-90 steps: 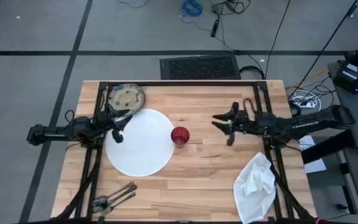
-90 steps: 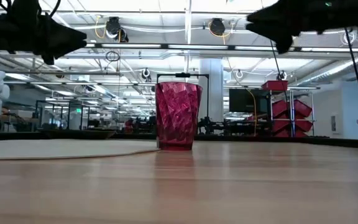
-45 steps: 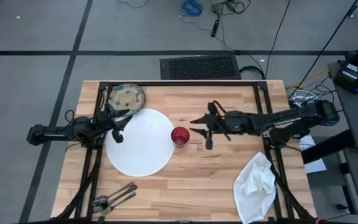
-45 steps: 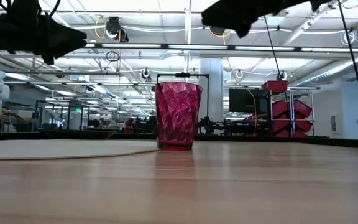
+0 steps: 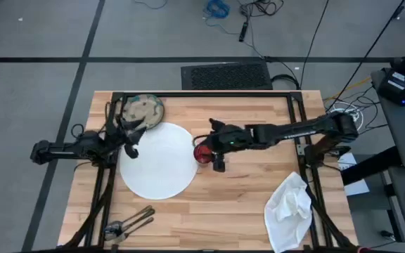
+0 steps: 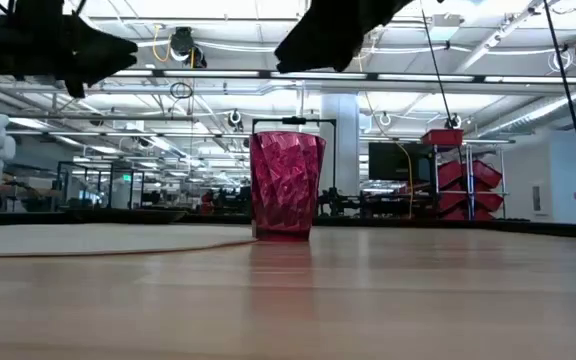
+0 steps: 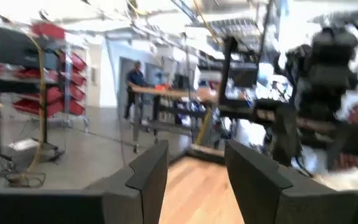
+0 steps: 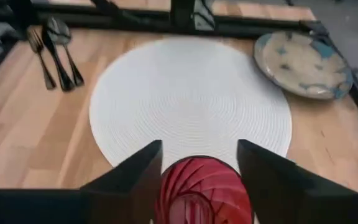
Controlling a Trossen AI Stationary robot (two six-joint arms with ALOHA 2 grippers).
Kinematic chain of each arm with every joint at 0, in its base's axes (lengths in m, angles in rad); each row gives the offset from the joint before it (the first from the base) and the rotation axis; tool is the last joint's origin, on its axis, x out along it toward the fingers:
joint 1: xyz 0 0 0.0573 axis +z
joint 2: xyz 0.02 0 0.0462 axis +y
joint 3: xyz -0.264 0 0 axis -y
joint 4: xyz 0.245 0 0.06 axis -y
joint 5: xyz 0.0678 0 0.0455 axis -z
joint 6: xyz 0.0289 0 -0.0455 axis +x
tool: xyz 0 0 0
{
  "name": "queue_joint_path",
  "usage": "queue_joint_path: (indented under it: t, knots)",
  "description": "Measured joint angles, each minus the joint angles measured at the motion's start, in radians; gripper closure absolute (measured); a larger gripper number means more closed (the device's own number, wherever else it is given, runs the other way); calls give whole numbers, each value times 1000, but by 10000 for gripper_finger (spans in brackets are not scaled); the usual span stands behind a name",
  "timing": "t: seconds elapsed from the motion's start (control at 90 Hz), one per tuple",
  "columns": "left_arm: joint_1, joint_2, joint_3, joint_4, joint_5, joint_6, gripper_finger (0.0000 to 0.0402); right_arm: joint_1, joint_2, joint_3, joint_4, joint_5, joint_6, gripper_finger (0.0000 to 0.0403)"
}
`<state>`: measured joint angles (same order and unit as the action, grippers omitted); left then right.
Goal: Set table place
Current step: Move the red cup to the top right of the table
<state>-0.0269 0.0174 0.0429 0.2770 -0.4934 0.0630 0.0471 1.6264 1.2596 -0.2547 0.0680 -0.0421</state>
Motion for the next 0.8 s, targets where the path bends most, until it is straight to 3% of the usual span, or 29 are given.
queue_joint_path:
  t: [0.233, 0.8]
  knots:
    - [0, 2, 0, -12, -31, -2, 256, 1, 111, 27, -35, -123, -10, 153]
    - [0, 2, 0, -1, -31, -4, 256, 0, 193, 28, -151, -64, 33, 202]
